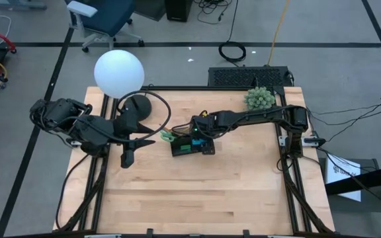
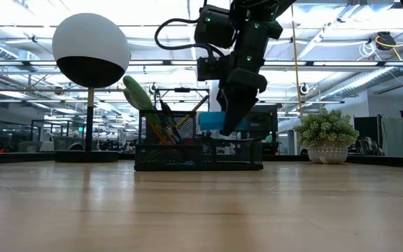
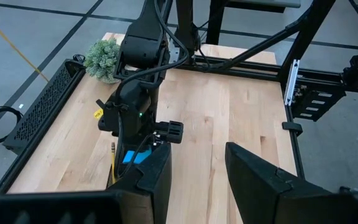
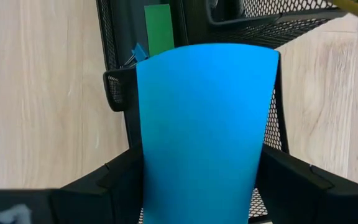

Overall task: Pick and place office supplies into organizer
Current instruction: Put the blue sticky notes into the black desk organizer

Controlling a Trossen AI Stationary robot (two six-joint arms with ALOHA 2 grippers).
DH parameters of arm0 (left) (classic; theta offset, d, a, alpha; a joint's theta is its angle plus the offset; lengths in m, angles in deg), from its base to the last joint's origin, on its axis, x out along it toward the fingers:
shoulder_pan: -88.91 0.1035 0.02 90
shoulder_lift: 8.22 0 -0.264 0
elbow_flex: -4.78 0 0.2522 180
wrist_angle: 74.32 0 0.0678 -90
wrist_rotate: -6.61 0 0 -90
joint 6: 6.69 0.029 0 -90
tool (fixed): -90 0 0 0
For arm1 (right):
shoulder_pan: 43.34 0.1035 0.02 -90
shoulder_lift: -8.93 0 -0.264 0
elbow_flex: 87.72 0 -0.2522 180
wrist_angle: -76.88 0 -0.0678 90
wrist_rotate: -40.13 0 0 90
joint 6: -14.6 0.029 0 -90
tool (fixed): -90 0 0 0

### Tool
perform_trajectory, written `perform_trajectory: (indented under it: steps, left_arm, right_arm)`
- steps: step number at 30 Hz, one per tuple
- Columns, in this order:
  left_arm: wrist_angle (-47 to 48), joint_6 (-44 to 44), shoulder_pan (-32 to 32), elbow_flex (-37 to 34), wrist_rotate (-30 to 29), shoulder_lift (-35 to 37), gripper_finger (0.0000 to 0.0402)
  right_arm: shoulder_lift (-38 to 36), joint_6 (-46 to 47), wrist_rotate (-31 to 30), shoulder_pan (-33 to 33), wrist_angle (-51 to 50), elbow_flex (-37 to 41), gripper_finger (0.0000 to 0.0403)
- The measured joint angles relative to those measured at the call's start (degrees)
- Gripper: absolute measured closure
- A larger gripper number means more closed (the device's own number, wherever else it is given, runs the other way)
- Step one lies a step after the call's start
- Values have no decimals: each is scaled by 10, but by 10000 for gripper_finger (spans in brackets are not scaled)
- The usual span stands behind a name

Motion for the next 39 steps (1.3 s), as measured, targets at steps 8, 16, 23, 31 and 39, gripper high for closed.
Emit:
perform_trajectory:
  steps: [8, 16, 23, 31, 39]
  left_arm:
    - [0, 0, 0, 0, 0, 0, 256]
    - [0, 0, 0, 0, 0, 0, 256]
    - [0, 0, 0, 0, 0, 0, 256]
    - [0, 0, 0, 0, 0, 0, 256]
    - [0, 0, 0, 0, 0, 0, 256]
  right_arm:
    - [0, 0, 0, 0, 0, 0, 146]
    - [0, 0, 0, 1, 0, 0, 106]
    - [0, 0, 0, 1, 0, 0, 60]
    - [0, -12, 0, 1, -32, 0, 44]
    - [0, -12, 0, 1, -36, 0, 43]
